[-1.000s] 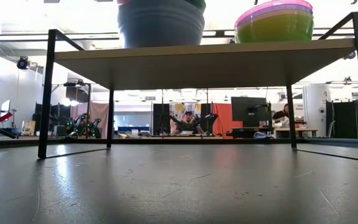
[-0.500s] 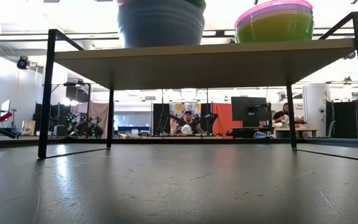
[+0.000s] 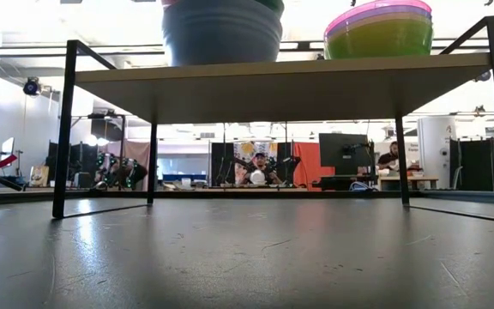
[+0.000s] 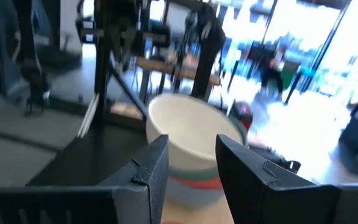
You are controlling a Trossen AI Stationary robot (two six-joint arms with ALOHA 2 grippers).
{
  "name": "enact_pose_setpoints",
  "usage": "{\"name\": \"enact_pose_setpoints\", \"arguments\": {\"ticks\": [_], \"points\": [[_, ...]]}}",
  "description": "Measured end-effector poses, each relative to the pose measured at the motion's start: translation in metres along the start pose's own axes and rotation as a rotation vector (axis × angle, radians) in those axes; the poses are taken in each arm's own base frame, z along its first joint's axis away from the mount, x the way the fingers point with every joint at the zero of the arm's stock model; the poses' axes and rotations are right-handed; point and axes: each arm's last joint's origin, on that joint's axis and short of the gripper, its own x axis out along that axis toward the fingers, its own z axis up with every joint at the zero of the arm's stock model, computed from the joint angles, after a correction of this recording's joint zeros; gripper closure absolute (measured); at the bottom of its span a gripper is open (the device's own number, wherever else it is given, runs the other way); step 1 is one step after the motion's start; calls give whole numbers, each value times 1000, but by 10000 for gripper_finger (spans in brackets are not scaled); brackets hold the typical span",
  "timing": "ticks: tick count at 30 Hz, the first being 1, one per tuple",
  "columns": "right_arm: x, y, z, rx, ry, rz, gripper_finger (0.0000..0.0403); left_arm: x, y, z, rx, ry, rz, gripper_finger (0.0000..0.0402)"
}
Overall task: Place and stack bowls onto a shelf
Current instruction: Return to Home Position
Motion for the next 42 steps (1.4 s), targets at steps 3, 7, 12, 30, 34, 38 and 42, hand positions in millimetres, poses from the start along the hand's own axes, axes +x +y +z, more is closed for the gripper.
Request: {"name": "enact_pose_setpoints", "arguments": {"ticks": [3,7,12,30,34,38,42], "points": [[-5,1,-10,-18,-108,-22,280,0,0,0,-2,-8,8,402],[-7,3,-24,-29,-219,-50,280,0,0,0,-2,-8,8,402],[-6,7,-43,-41,-269,-65,280,0,0,0,-1,-7,8,402],[-36,-2,-95,100,-577,-556,280,0,1,0,2,-6,9,402],[-48,-5,-105,146,-644,-608,280,0,1,0,2,-6,10,402],[-49,-9,-113,159,-603,-690,280,0,1,0,3,-6,10,402],[-49,-13,-122,190,-568,-763,280,0,1,0,3,-6,10,402]]}}
